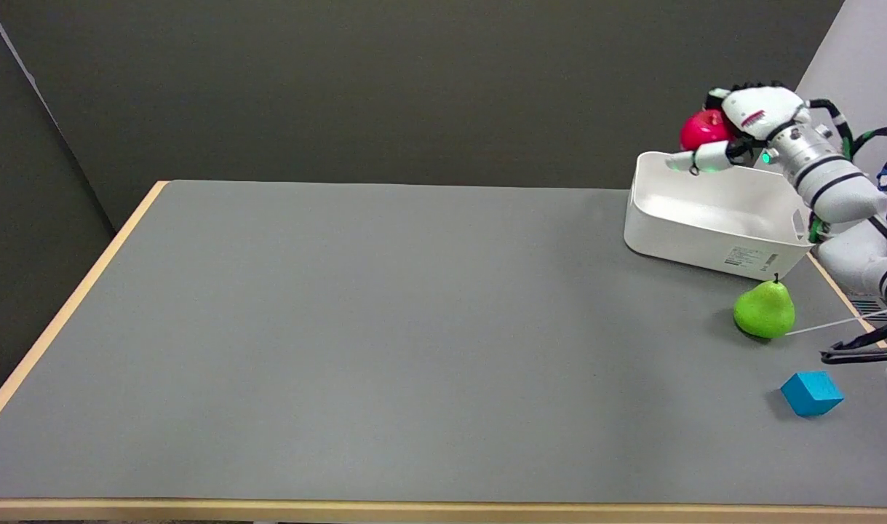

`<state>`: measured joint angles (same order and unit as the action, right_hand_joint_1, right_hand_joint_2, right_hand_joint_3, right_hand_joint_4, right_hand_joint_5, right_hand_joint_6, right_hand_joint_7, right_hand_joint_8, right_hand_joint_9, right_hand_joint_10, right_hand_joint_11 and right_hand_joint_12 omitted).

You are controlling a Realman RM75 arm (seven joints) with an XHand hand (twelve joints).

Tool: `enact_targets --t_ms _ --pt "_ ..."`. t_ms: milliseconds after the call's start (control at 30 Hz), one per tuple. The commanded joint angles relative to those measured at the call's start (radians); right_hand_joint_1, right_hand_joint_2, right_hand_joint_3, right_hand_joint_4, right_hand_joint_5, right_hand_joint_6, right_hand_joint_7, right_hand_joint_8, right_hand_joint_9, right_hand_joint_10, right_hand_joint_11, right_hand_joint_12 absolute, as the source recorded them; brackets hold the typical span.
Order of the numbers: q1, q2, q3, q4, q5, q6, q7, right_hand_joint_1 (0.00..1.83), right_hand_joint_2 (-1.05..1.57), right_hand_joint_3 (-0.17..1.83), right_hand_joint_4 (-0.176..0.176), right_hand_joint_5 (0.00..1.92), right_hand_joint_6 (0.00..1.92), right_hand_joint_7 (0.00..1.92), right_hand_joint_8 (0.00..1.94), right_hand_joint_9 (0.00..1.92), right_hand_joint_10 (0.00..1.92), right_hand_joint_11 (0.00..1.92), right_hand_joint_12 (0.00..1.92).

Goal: Place the red apple into the white box.

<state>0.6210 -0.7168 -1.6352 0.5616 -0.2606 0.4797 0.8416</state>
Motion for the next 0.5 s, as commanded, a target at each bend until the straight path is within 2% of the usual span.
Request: enact_targets --t_ms 33,333,367,400,433,467,500 --pt "0.004 0.053 -0.068 -0.133 -0.018 -0.143 0.079 1.18 1.12 0.32 -0.176 0.67 1.48 0.72 1.50 0.91 1.65 0.73 1.92" --pt "-0.051 0.043 -0.052 -0.088 0.008 -0.107 0.089 1.18 1.15 0.28 -0.176 0.65 1.50 0.70 1.52 0.88 1.64 0.65 1.92" --pt "-0.063 0.043 -0.047 -0.077 0.034 -0.106 0.103 1.09 1.07 0.43 -0.118 0.59 1.40 0.69 1.41 0.85 1.60 0.48 1.92" --pt "-0.072 0.043 -0.043 -0.069 0.065 -0.109 0.120 0.91 0.89 0.73 0.000 0.46 1.18 0.68 1.17 0.80 1.54 0.15 1.92" --pt "-0.076 0.043 -0.038 -0.076 0.101 -0.110 0.124 0.79 0.80 0.90 0.051 0.37 0.98 0.63 0.96 0.73 1.41 0.01 1.92" --pt "-0.080 0.043 -0.041 -0.073 0.141 -0.109 0.131 0.73 0.78 0.94 0.049 0.32 0.80 0.56 0.78 0.65 1.24 0.00 1.92" --pt "-0.082 0.043 -0.047 -0.062 0.168 -0.107 0.138 0.63 0.74 0.94 0.056 0.25 0.63 0.44 0.59 0.51 1.04 0.03 1.78"
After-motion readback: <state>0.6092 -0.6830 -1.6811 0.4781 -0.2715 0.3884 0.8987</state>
